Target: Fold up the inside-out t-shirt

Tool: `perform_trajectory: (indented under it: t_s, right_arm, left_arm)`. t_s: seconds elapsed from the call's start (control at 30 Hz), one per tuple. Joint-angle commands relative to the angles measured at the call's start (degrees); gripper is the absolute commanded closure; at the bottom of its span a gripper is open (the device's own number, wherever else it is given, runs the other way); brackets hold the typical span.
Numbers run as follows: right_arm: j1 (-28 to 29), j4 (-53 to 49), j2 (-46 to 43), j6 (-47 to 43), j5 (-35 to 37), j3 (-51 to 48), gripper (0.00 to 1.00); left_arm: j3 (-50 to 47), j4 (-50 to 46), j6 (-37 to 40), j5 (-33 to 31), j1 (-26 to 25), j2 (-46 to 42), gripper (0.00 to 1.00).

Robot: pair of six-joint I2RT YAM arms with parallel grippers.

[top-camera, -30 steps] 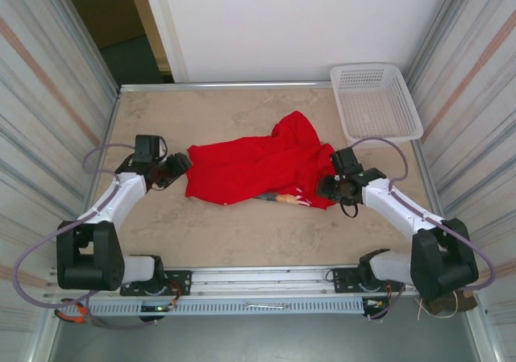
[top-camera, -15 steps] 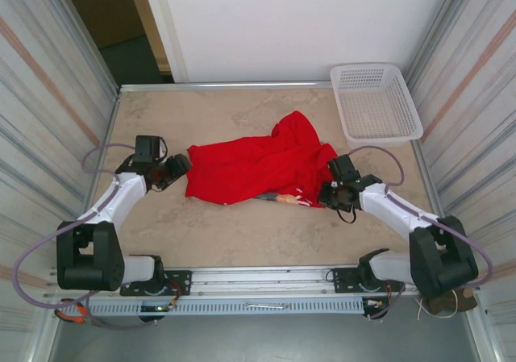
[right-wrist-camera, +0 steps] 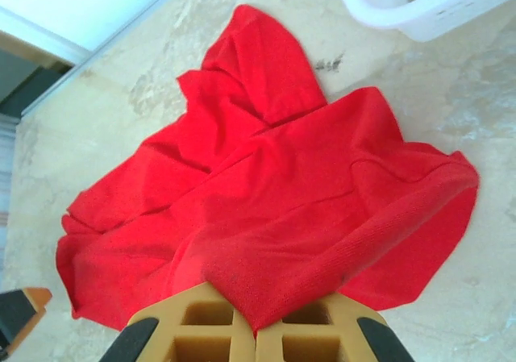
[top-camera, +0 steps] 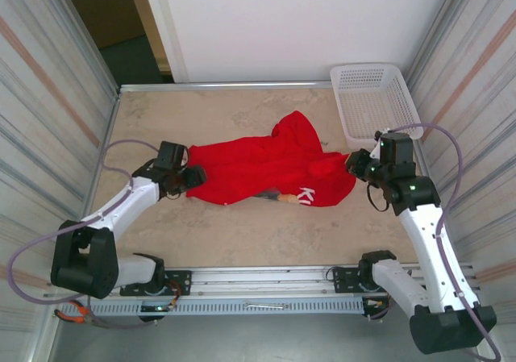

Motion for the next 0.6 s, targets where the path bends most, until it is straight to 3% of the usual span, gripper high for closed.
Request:
perform_trajectory:
  t_s: [0.0,0.2,0.47,0.57]
  right_arm:
    - [-2.77,-3.47,-0.93,-2.25,-2.51,3.10,1.00]
    - [-5.27,-4.46,-0.93,-3.09,-4.06,4.64,1.00]
    - [-5.57,-4.55,-1.33,-3.02,-4.39,4.21,1.00]
    - [-5.56,-4.56,-1.39,-2.94,-4.45,4.05,1.00]
  left_arm:
    - [-1.52,-0.10,-1.41,-5.64,-2.63,1.15,0.35]
    - [-2.93,1.39,-3.29,-9.44,-4.34,3.90,0.39]
    - [-1.88,3.73,-2.55,-9.05,-5.07,8.70,0.46]
    - [-1.74,4.23,-2.77,-9.00,-5.72,9.85,0.52]
